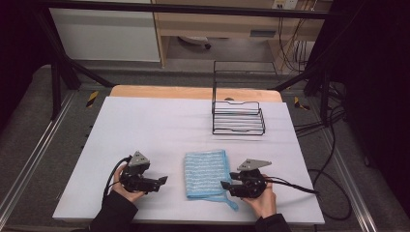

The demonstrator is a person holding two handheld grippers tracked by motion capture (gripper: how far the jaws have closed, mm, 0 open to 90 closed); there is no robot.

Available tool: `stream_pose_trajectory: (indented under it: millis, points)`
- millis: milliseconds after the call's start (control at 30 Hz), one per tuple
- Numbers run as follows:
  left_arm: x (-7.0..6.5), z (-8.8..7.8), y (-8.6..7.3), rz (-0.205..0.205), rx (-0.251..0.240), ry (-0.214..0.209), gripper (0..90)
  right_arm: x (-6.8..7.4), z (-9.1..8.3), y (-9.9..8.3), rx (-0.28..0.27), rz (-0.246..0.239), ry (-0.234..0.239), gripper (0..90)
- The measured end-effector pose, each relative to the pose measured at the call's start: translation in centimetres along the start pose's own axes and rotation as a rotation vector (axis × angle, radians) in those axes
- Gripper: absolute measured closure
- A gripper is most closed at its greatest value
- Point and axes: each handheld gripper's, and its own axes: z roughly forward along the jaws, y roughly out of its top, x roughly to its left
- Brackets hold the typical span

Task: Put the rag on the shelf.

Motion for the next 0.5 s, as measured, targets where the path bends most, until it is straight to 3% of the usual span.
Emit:
stream_pose_trajectory:
  millis: [67, 100, 233, 300, 500]
  points:
    - [0.0, 0.0, 0.0, 0.0, 0.0, -0.001, 12.9, -0.5, 0.9, 0.0, 0.007, 0.005, -0.025, 39.3]
    - [0.0, 0.0, 0.0, -0.001, 0.0, -0.002, 12.9, -0.7, 1.6, -0.2, 0.03, 0.02, -0.01, 42.4]
    - [0.0, 0.0, 0.0, 0.0, 0.0, -0.002, 12.9, -0.5, 1.4, -0.5, 0.022, 0.044, 0.012, 55.4]
    - [-0.1, 0.0, 0.0, 0.003, 0.001, -0.003, 12.9, -0.3, 1.3, -0.6, 0.034, 0.086, 0.034, 67.2]
    - [0.0, 0.0, 0.0, 0.001, 0.001, -0.008, 12.9, 0.2, 0.8, -0.8, 0.032, 0.124, 0.03, 75.8]
